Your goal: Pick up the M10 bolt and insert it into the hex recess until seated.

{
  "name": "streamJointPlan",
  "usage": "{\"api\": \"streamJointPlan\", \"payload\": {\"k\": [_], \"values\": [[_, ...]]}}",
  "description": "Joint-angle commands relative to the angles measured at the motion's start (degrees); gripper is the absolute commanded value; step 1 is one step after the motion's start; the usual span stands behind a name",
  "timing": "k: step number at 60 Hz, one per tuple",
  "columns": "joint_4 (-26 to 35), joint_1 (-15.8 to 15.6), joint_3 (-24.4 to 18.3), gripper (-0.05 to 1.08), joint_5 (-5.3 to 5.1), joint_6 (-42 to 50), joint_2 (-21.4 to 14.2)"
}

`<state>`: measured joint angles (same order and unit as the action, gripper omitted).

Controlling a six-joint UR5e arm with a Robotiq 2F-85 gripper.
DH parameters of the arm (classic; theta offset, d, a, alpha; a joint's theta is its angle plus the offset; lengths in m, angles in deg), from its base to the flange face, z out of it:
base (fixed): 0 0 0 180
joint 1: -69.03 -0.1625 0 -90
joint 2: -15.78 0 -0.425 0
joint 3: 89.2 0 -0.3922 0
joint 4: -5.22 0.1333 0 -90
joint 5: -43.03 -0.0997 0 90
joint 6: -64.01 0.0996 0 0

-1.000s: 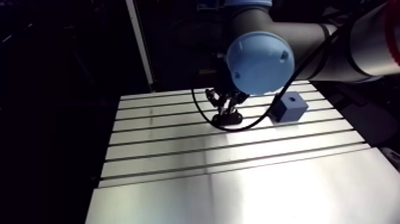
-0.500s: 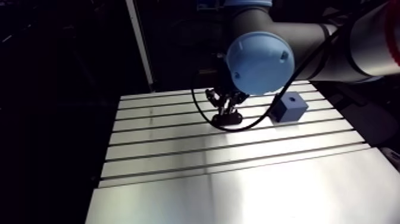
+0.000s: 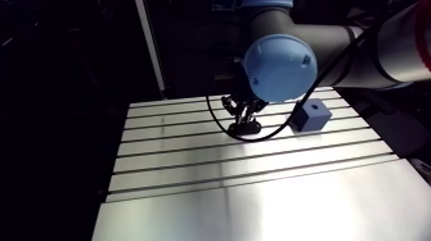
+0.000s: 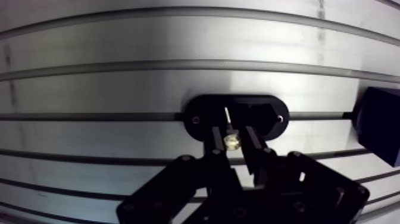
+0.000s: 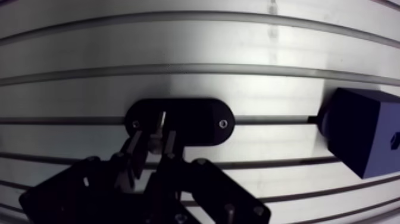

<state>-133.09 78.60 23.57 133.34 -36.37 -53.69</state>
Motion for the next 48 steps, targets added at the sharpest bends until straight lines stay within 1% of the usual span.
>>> {"api": "streamJointPlan", "payload": {"k": [1, 48], "values": [[0.0, 0.0, 0.0, 0.72, 0.0, 0.0, 0.0], [0.6, 0.4, -0.8, 0.75, -0.6, 0.0, -1.1]]}}
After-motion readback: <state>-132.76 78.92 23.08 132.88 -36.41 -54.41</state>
